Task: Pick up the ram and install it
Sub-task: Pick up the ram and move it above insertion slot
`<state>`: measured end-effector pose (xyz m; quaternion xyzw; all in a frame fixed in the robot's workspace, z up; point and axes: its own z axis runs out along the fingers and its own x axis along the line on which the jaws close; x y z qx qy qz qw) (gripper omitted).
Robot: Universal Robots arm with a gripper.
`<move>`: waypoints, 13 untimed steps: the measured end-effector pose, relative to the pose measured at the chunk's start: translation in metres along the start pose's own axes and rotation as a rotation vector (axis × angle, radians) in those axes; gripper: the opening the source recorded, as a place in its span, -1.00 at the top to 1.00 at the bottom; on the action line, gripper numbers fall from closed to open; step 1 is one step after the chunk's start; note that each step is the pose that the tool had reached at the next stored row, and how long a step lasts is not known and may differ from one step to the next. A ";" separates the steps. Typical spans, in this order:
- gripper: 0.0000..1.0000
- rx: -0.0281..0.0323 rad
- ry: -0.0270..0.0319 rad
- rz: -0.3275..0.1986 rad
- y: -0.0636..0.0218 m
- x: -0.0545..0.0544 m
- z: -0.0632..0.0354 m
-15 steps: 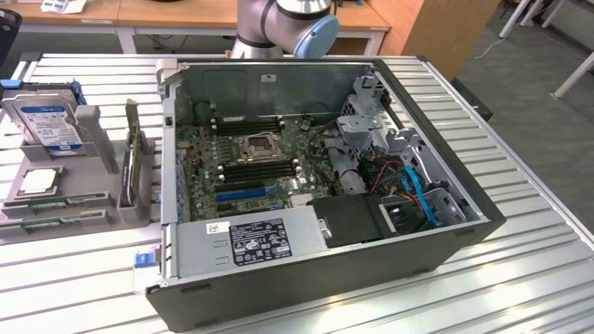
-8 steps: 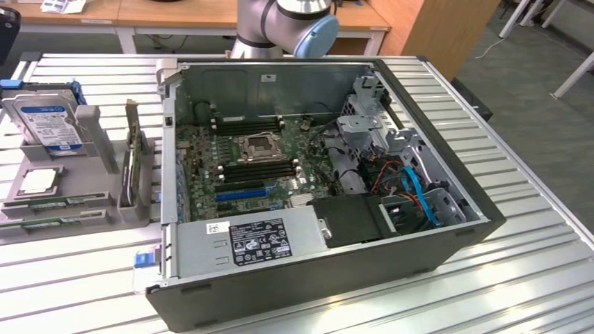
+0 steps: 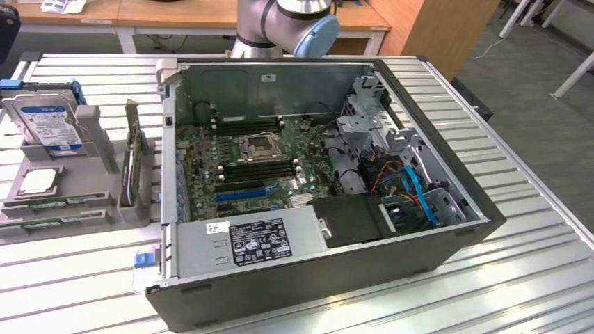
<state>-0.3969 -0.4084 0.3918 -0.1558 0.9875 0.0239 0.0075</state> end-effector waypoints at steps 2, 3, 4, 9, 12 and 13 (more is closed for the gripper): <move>0.80 -0.0007 0.0014 -0.033 0.0000 0.000 0.0001; 0.80 -0.0011 0.0022 -0.050 0.0000 0.000 0.0000; 0.80 -0.0014 0.0030 -0.068 0.0000 0.000 0.0000; 0.80 -0.0035 0.0071 -0.159 0.0000 0.000 0.0000; 0.80 -0.0047 0.0095 -0.213 0.0000 0.000 0.0000; 0.80 -0.0051 0.0103 -0.231 0.0000 0.000 0.0001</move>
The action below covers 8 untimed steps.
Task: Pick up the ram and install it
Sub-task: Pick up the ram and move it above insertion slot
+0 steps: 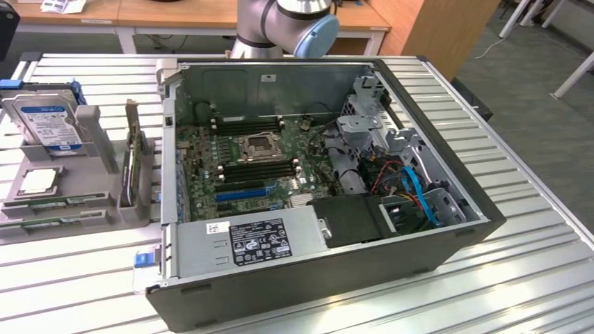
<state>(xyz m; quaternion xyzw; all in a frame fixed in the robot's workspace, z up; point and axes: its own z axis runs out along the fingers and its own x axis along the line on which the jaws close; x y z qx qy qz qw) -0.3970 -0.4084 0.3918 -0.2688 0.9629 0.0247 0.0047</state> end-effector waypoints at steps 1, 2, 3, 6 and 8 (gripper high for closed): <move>0.80 -0.0004 0.0008 -0.018 0.0000 0.000 0.0000; 0.80 -0.0007 0.0016 -0.036 0.0000 0.000 0.0000; 0.80 -0.0012 0.0025 -0.054 0.0000 0.000 0.0000; 0.80 -0.0024 0.0050 -0.109 0.0000 0.000 0.0000; 0.80 -0.0032 0.0066 -0.146 0.0000 0.000 0.0000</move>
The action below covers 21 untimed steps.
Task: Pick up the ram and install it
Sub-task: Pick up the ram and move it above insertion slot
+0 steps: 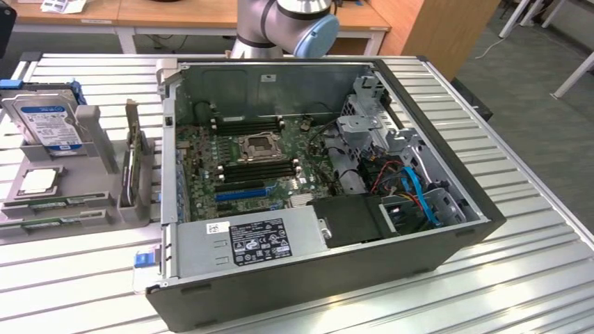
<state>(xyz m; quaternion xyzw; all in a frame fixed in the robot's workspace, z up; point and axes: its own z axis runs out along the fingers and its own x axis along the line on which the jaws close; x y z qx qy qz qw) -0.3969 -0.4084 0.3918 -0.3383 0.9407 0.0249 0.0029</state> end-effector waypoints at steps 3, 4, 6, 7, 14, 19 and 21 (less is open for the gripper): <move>0.80 -0.0012 0.0025 -0.054 0.0000 0.000 0.0000; 0.80 -0.0016 0.0033 -0.072 0.0000 0.000 0.0000; 0.80 -0.0024 0.0049 -0.108 0.0000 0.000 0.0000; 0.80 -0.0028 0.0056 -0.126 0.0000 0.000 0.0000; 0.80 -0.0057 0.0114 -0.253 0.0000 0.000 0.0000; 0.80 -0.0077 0.0155 -0.345 0.0000 0.000 0.0000; 0.80 -0.0085 0.0172 -0.381 0.0000 0.000 0.0000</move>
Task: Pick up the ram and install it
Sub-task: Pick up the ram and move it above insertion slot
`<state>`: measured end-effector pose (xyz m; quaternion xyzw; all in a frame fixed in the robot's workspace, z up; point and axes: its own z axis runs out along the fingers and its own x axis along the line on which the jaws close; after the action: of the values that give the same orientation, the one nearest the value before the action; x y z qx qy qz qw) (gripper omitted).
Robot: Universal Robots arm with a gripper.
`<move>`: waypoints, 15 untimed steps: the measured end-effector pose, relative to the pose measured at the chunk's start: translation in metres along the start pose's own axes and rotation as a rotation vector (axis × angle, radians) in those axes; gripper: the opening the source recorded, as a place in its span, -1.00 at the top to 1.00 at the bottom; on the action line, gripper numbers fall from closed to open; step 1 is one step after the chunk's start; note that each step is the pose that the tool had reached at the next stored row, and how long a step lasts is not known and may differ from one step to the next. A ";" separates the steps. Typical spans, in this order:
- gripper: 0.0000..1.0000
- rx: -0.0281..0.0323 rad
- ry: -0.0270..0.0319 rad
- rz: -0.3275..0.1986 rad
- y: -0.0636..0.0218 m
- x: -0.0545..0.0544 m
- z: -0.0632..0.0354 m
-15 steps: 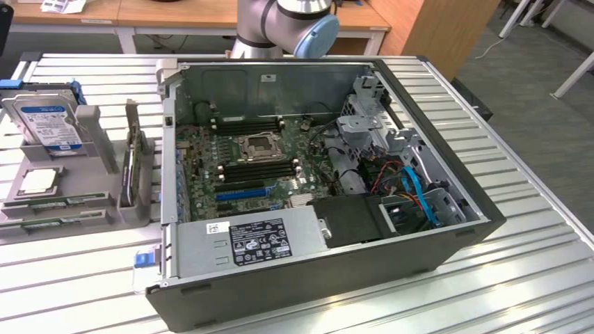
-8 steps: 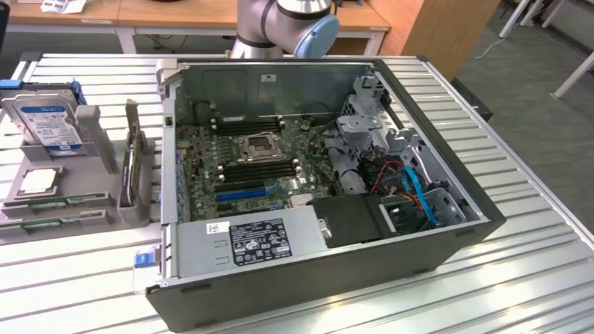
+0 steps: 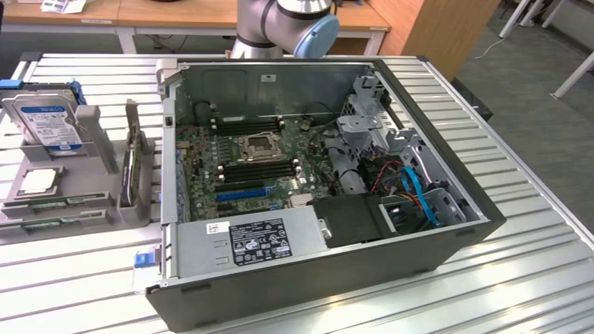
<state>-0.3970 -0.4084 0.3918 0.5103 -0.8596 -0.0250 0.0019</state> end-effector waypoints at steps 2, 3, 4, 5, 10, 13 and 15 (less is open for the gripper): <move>0.80 -0.0008 0.0016 -0.036 0.0000 0.000 0.0000; 0.80 -0.0012 0.0025 -0.054 0.0000 0.000 0.0000; 0.80 -0.0016 0.0032 -0.072 -0.0001 0.000 0.0000; 0.80 -0.0020 0.0041 -0.091 -0.0001 0.000 0.0000; 0.80 -0.0040 0.0081 -0.181 -0.0001 0.000 0.0000; 0.80 -0.0052 0.0106 -0.236 -0.0001 0.000 0.0000; 0.80 -0.0061 0.0123 -0.273 0.0000 0.000 0.0000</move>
<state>-0.3969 -0.4084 0.3918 0.6226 -0.7821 -0.0245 0.0053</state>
